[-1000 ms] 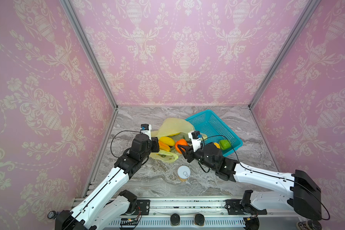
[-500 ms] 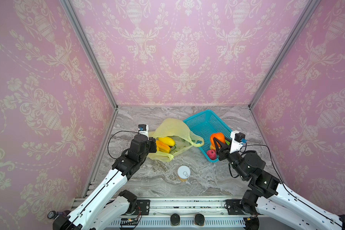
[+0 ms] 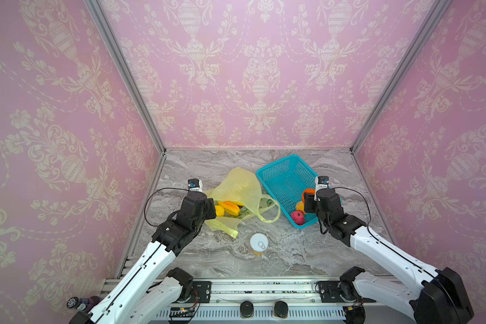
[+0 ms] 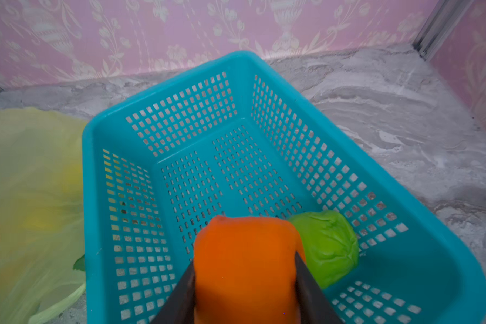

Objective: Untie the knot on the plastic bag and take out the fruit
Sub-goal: 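Lower the orange fruit into the teal basket and open the right gripper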

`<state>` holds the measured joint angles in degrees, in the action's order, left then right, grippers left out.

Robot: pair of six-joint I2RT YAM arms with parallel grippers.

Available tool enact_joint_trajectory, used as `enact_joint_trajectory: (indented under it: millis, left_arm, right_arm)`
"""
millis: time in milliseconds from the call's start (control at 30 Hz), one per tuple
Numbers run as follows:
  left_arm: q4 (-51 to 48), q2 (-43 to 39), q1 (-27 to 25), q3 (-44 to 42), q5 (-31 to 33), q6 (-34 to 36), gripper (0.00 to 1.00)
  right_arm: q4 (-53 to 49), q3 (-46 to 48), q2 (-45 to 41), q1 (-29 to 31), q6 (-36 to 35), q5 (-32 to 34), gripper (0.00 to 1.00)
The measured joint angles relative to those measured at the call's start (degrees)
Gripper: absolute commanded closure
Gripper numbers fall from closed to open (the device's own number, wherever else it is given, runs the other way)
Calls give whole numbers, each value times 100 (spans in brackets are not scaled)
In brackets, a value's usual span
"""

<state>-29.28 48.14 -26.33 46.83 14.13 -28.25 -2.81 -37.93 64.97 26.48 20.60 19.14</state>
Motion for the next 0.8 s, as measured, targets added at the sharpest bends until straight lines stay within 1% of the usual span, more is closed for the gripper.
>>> enact_joint_trajectory:
  millis: [167,233,267,300,400,533,667,733,800]
  left_arm:
    - [131,227,0,114,-7,33,100]
    - [404,273,0,-136,13,92,100]
    - [470,264,0,-323,15,96,100]
    - [461,269,0,-474,-9,136,100]
    - [466,293,0,-691,-74,205,100]
    - [540,291,0,-713,-59,240,100]
    - [592,256,0,-715,-39,247,100]
    - [610,214,0,-715,-44,247,100]
    - [634,190,0,-717,-48,247,100]
  right_arm:
    - [-11,-503,992,-28,-4,-319,85]
    - [0,-625,1231,-66,-2,-389,85]
    - [13,-645,1320,-90,-2,-417,83]
    - [15,-647,1388,-109,-2,-439,80]
    - [79,-647,1513,-164,-2,-463,76]
    - [116,-715,1670,-221,-2,-501,75]
    - [105,-734,1873,-376,2,-496,72]
    - [125,-732,1908,-529,11,-573,68]
    - [203,-734,1930,-675,42,-654,60]
